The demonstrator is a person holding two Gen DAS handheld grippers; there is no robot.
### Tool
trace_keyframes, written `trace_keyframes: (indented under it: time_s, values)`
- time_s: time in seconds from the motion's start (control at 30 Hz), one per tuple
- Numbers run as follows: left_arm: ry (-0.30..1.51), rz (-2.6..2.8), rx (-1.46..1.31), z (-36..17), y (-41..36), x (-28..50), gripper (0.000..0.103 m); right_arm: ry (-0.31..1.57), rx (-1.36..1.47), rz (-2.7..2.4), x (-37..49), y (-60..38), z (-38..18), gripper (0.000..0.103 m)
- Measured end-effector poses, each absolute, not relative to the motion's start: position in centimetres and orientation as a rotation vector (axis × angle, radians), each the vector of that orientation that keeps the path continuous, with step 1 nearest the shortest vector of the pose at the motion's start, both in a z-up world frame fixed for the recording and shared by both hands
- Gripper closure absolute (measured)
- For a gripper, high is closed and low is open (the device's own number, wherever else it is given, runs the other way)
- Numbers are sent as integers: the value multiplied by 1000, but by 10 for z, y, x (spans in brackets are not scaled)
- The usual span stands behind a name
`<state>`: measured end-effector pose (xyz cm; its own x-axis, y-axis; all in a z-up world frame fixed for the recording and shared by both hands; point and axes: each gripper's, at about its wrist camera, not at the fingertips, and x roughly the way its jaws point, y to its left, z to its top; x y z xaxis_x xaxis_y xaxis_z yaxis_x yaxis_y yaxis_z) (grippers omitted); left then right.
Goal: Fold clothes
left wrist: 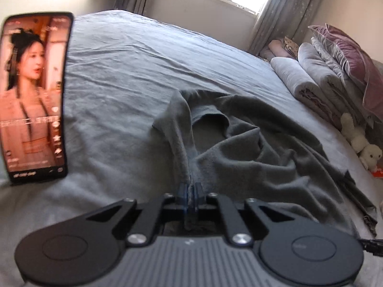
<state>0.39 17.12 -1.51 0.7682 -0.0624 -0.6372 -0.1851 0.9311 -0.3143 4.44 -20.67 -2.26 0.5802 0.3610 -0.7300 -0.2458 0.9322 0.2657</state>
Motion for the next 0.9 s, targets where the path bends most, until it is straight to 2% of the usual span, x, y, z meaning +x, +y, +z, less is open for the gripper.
trace_keyframes:
  time_s: [0.1, 0.13, 0.37, 0.63, 0.7, 0.8, 0.83, 0.9]
  values:
    - [690, 52, -403, -2, 173, -16, 98, 871, 185, 305, 34, -229, -11, 94]
    - [697, 47, -420, 2, 174, -22, 98, 870, 195, 296, 29, -235, -7, 99]
    - [783, 32, -482, 5, 171, -65, 98, 831, 208, 275, -9, -262, 25, 99]
    - [869, 45, -400, -11, 160, -94, 98, 864, 116, 209, -43, -265, 8, 101]
    - [876, 49, -398, -13, 162, -94, 96, 887, 48, 163, -46, -264, -3, 101]
    - [873, 51, -398, -13, 165, -92, 91, 921, 90, 167, -48, -275, -13, 100]
    - [871, 53, -390, -12, 165, -89, 91, 921, 118, 172, -49, -279, -14, 97]
    - [868, 57, -375, -11, 165, -84, 83, 919, 163, 179, -50, -284, -14, 90]
